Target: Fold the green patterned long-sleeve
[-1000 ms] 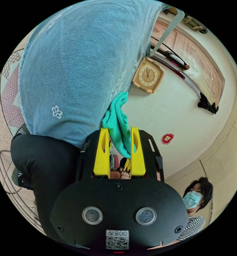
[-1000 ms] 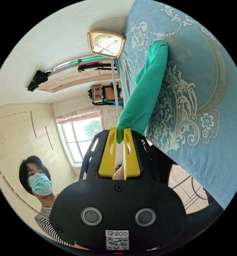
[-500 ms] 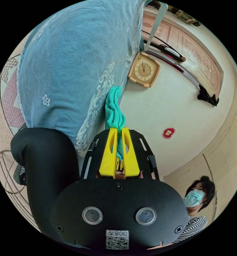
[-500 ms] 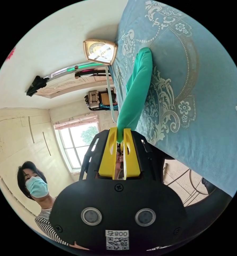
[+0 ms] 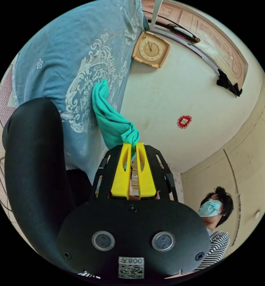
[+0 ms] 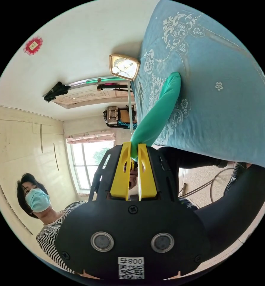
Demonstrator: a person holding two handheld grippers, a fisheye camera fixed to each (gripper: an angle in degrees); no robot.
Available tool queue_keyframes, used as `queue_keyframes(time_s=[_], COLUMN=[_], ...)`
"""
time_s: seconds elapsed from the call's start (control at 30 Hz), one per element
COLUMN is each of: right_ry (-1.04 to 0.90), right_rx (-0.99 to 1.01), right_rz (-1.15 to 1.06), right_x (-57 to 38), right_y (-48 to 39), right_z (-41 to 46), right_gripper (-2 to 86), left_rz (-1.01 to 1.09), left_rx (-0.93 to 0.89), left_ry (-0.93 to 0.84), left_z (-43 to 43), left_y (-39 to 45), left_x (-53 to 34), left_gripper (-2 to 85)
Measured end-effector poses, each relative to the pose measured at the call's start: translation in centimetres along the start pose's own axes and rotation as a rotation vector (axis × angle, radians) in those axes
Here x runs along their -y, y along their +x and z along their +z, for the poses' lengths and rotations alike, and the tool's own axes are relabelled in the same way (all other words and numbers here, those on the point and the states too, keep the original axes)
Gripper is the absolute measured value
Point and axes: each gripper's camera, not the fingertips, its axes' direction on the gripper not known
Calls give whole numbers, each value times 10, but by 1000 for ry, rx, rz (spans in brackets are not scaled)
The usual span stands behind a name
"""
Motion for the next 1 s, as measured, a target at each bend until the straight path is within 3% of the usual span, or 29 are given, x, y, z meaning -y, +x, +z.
queue_keyframes(time_s=[0.23,0.53,0.8,1.0], right_ry=[106,267,384,467], right_rx=[42,67,67,-25], right_rz=[-75,-164,-231,-372], right_x=[-64,-120,-83,-32], right_y=[-65,-146,-221,-329], right_z=[-96,-238,-380,-517], right_gripper=[23,20,20,19], left_rz=[52,104,210,318], left_rx=[-29,-34,24,-31], left_ry=[-131,-354,-493,-561], left_z=[138,379,671,908], left_y=[19,36,50,68], left_x=[-25,-52,-48,-61], left_gripper=[32,32,31,31])
